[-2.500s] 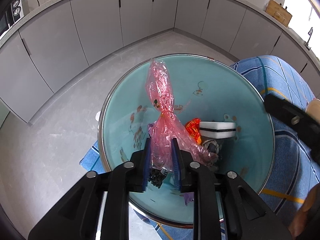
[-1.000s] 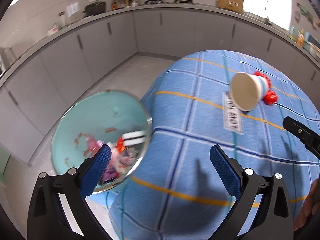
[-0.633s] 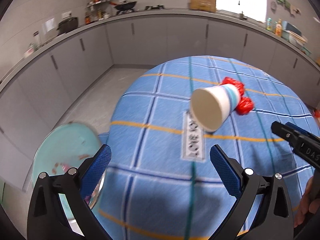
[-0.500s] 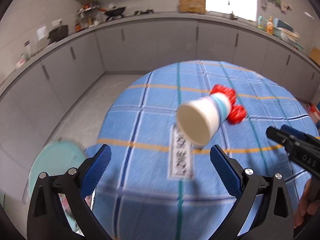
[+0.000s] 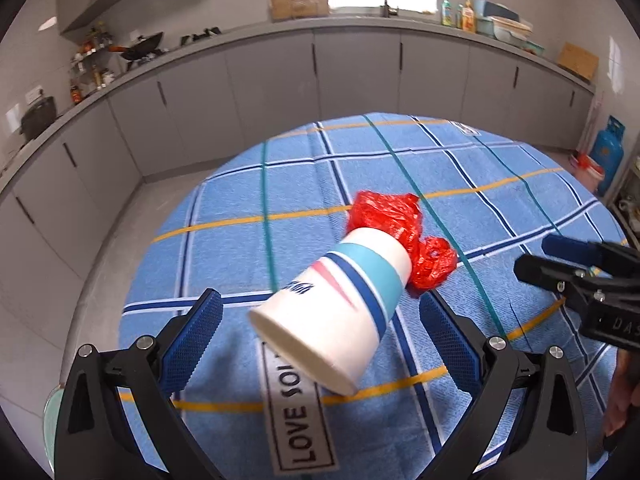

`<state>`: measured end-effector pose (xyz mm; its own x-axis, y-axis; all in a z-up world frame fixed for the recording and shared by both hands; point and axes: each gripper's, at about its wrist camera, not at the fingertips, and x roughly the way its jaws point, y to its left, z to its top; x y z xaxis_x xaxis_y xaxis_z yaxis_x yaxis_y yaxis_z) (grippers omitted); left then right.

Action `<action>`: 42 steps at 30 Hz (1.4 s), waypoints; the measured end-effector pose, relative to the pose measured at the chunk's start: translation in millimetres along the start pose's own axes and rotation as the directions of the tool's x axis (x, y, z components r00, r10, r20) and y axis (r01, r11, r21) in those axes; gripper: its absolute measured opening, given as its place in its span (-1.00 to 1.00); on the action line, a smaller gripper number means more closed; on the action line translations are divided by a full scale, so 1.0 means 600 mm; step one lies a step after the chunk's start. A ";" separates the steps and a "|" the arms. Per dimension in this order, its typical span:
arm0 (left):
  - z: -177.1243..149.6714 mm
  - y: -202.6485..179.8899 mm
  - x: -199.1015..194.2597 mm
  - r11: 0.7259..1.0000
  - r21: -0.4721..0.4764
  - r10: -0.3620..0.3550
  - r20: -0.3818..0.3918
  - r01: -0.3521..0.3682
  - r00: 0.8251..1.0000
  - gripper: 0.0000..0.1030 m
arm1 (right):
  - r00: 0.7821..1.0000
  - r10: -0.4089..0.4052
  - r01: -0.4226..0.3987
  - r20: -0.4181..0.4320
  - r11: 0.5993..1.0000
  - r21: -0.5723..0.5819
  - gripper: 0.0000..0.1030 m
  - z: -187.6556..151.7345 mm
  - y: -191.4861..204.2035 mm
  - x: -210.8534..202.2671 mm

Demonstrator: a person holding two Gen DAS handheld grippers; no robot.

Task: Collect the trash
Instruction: 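Move both open tools back toward the paper cup and red bag, then grasp the red plastic bag with the right tool while the left tool grasps the paper cup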

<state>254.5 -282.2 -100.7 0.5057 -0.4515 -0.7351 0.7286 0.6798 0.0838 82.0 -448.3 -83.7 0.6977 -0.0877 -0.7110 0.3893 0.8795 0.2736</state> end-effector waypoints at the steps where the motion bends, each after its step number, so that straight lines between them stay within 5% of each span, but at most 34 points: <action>1: 0.000 -0.003 0.007 1.000 0.013 -0.005 -0.008 0.005 1.000 0.86 | 1.000 -0.001 0.001 0.000 1.000 0.000 0.19 0.002 -0.002 0.001; 6: -0.011 -0.015 0.029 0.998 0.051 -0.024 -0.046 0.027 0.999 0.56 | 1.000 0.005 -0.005 -0.009 1.000 0.001 0.19 0.008 -0.008 0.008; 17: -0.014 -0.006 0.026 1.000 -0.017 -0.027 -0.026 0.026 0.999 0.47 | 1.000 0.009 -0.009 -0.017 1.000 0.004 0.19 0.010 -0.009 0.014; 29: -0.052 0.062 -0.036 0.959 -0.271 0.086 -0.011 -0.086 0.996 0.31 | 0.997 0.073 -0.074 -0.014 0.997 -0.038 0.19 0.036 0.042 0.052; 42: -0.073 0.087 -0.062 0.920 -0.345 0.185 -0.034 -0.185 0.982 0.31 | 0.985 0.135 -0.143 -0.111 0.987 -0.067 0.07 0.044 0.109 0.143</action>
<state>253.3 -204.8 -98.3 0.6159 -0.2984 -0.7291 0.4174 0.9085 -0.0192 183.1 -410.4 -109.8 0.6728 0.0840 -0.7351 0.2443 0.9126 0.3279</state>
